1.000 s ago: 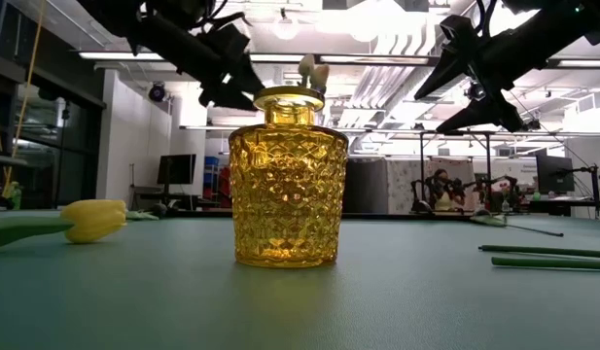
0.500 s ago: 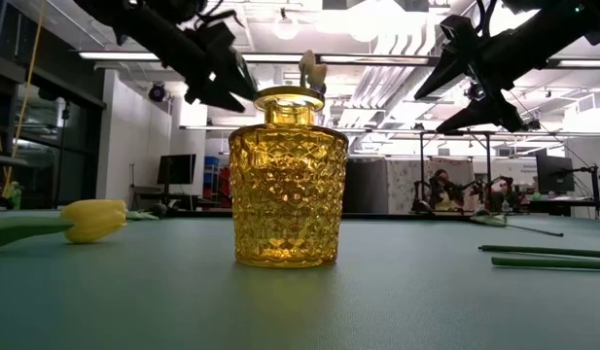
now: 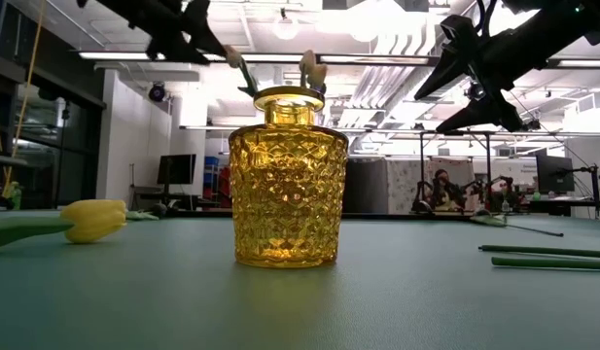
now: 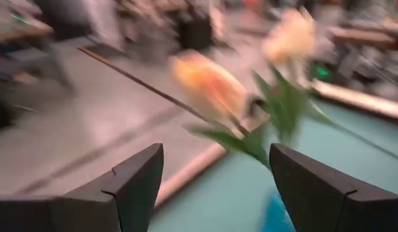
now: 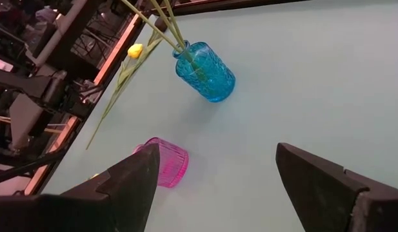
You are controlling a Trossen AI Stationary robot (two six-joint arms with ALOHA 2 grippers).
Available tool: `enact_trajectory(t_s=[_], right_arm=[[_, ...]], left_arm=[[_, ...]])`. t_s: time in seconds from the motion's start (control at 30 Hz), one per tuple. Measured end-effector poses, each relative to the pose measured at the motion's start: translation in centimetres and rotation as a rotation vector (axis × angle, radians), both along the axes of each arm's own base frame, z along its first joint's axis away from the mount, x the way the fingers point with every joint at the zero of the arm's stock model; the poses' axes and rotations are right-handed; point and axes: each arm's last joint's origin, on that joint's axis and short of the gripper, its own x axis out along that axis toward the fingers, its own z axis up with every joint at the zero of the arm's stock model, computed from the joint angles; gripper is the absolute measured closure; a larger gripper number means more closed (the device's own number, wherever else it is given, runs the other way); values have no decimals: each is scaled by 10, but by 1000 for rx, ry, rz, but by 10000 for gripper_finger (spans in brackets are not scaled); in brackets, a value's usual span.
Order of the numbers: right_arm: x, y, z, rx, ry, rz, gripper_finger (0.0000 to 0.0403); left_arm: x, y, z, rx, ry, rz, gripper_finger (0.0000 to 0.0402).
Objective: Sort flowers into vase by color
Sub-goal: Put the white flower into the blue vase
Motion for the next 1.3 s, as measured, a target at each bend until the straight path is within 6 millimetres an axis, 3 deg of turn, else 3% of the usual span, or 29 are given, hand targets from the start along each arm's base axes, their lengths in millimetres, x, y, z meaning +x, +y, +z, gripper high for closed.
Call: enact_trajectory(t_s=[0.1, 0.2, 0.4, 0.6, 0.9, 1.3], right_arm=[[0, 0, 0, 0, 0, 0, 105], [0, 0, 0, 0, 0, 0, 105], [0, 0, 0, 0, 0, 0, 105], [0, 0, 0, 0, 0, 0, 105], [0, 0, 0, 0, 0, 0, 105], [0, 0, 0, 1, 0, 1, 105]], left_arm=[[-7, 1, 14, 96, -67, 128, 154], [-12, 3, 24, 161, -113, 223, 203], [-10, 15, 25, 156, -175, 243, 381], [9, 34, 11, 77, -216, 88, 400], [19, 39, 10, 71, -298, 35, 401], [46, 52, -4, 35, -385, 1, 401]])
